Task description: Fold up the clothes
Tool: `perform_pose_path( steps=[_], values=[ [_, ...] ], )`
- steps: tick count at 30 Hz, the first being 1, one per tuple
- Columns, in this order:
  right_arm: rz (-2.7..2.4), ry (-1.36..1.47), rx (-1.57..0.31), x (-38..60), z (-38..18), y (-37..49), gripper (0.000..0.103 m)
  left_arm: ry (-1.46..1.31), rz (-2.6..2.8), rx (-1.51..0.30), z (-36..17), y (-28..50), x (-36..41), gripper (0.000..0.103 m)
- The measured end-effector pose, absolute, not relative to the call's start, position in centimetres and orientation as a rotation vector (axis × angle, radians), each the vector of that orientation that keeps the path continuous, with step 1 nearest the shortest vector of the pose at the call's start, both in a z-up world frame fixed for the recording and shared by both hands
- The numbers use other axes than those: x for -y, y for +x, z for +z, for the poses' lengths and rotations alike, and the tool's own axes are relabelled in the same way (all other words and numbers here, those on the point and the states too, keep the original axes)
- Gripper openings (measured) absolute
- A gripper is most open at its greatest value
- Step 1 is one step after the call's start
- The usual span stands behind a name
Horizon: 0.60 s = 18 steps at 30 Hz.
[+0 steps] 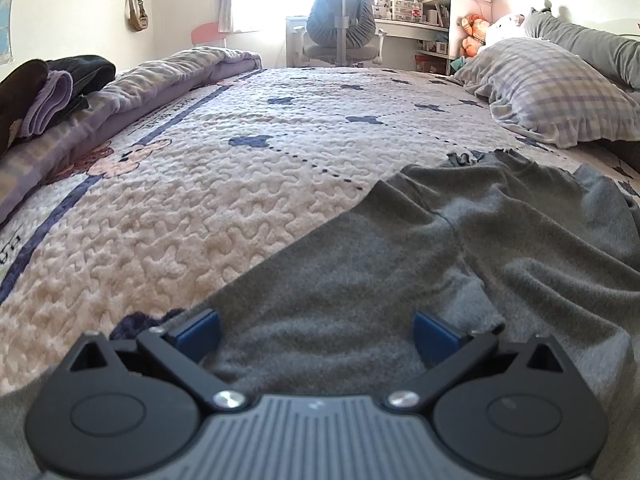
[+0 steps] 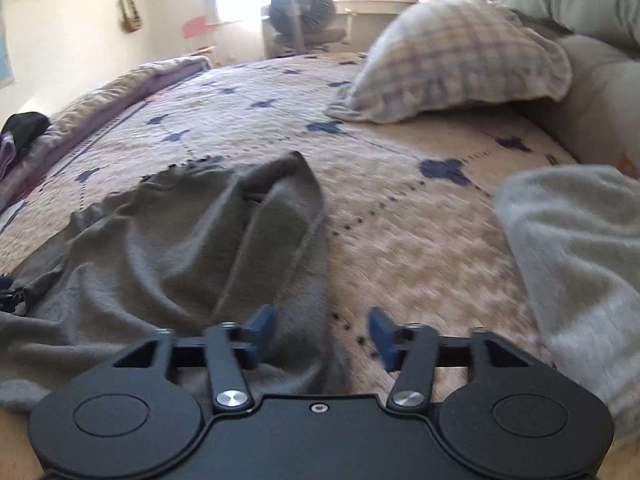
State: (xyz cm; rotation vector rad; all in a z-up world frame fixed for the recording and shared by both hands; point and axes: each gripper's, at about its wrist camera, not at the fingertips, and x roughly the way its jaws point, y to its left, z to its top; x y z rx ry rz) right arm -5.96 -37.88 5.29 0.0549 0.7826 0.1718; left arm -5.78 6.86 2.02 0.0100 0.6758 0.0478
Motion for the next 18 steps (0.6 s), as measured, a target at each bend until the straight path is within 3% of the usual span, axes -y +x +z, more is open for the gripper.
perform_pose_path(
  steps=[6, 12, 18],
  values=[
    [0.242, 0.083, -0.801, 36.7, 6.0, 0.7, 0.062, -0.054, -0.054, -0.709, 4.8, -1.1, -7.3, 0.103],
    [0.282, 0.005, -0.855, 34.7, 5.6, 9.2, 0.062, -0.116, -0.125, -0.822, 3.4, 5.3, -6.4, 0.103],
    [0.343, -0.097, -0.903, 32.9, 4.9, 16.0, 0.062, 0.046, -0.168, -0.825, 2.6, 8.8, -3.8, 0.103]
  ],
)
